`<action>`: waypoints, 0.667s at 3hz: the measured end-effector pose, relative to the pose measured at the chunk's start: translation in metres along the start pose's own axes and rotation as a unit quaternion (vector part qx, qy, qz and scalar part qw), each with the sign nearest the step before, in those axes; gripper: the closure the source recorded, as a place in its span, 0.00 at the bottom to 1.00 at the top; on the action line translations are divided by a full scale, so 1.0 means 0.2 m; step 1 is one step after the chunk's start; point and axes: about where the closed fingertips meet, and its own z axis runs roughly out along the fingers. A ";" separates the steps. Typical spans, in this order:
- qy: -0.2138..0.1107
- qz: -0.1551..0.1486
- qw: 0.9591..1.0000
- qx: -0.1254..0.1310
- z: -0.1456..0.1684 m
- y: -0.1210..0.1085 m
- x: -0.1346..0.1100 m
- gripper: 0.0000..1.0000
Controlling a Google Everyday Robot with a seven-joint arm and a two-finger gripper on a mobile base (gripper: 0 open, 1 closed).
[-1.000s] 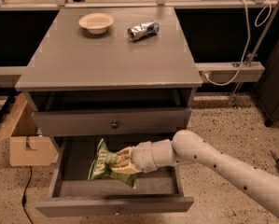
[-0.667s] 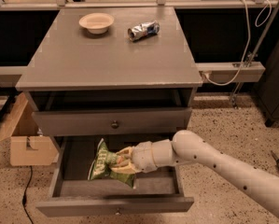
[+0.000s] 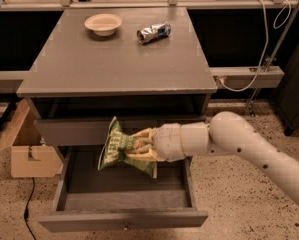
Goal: Pick green jalapeno chip bag from middle drawer and place on counter
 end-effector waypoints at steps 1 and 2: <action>0.018 -0.039 0.999 0.031 -0.18 -0.22 -0.33 1.00; 0.042 -0.053 0.996 0.063 -0.30 -0.51 -0.57 1.00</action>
Offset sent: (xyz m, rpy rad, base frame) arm 0.1321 -0.0217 0.2404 -0.0974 -0.1935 -0.1843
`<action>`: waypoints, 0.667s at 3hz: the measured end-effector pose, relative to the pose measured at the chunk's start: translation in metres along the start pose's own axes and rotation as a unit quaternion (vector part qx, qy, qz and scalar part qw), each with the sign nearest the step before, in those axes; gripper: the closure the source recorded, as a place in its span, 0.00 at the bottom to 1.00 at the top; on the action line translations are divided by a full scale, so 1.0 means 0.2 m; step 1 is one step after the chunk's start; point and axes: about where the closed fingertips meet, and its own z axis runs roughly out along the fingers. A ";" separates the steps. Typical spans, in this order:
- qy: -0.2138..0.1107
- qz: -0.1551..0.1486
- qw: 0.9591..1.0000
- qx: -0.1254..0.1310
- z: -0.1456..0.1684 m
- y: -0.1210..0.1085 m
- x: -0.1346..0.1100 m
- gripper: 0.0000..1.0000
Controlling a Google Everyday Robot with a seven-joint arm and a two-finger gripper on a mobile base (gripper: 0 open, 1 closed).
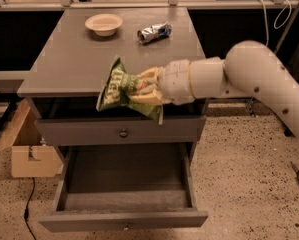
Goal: Pick green jalapeno chip bag from middle drawer and place on counter
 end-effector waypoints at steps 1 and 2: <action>0.015 -0.008 0.999 0.028 -0.01 -0.36 -0.16 1.00; 0.028 0.012 0.999 0.044 0.08 -0.62 -0.18 1.00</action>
Offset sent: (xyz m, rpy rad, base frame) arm 0.1654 0.0316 0.0956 -0.0183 0.0119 -0.1663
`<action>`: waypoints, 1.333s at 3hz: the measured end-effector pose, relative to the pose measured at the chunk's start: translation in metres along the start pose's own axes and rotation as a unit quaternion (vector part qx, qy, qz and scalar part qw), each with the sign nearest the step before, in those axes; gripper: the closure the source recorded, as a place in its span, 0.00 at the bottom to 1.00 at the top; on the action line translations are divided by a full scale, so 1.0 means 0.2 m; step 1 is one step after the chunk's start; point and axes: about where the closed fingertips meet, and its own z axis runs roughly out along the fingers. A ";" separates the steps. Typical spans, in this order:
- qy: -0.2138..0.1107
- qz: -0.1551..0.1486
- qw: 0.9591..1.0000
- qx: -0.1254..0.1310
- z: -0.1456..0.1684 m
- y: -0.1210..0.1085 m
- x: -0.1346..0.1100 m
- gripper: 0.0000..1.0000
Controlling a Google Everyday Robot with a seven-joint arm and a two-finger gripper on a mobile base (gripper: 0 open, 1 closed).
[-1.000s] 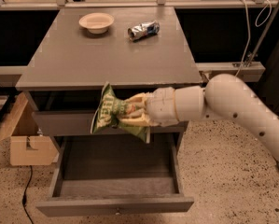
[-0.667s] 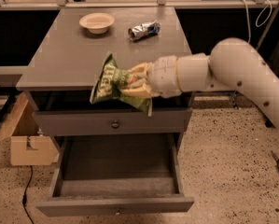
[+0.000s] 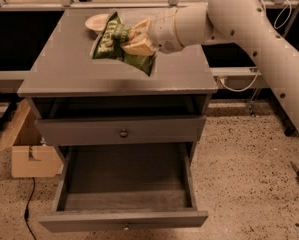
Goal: Pick green jalapeno chip bag from middle drawer and place on counter
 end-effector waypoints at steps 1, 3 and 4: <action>0.021 0.030 0.999 -0.002 0.14 -0.15 0.08 1.00; 0.062 0.098 0.993 -0.014 0.41 -0.31 0.37 0.84; 0.077 0.129 0.988 -0.019 0.50 -0.35 0.51 0.53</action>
Offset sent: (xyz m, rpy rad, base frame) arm 0.1194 0.0191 -0.0587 -0.0414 0.2037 -0.1238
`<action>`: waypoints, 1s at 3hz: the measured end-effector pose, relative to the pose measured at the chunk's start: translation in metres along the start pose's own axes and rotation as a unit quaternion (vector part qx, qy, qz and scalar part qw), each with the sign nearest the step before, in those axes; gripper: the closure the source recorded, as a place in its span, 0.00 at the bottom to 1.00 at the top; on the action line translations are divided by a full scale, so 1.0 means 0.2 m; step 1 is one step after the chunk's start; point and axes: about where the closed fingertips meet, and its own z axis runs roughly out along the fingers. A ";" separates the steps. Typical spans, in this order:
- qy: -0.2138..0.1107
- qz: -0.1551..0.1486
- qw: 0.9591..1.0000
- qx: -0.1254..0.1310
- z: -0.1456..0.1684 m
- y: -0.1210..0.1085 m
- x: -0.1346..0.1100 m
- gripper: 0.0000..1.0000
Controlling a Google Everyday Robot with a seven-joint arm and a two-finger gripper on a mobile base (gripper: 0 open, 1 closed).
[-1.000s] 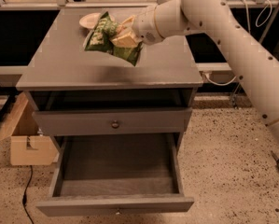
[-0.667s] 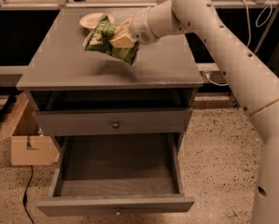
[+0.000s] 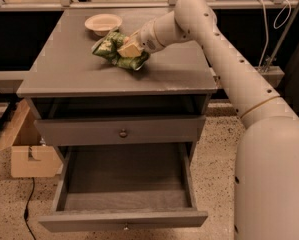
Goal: Pick green jalapeno chip bag from middle drawer and place on counter
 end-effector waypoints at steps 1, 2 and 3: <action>0.002 0.015 1.000 -0.002 0.02 -0.03 0.06 0.30; -0.023 0.013 1.000 -0.003 -0.05 -0.02 0.04 0.06; -0.065 -0.003 0.998 -0.009 -0.15 0.02 -0.05 0.00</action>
Offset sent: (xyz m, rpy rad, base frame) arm -0.0065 -0.0311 0.0182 0.1136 -0.0197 0.0081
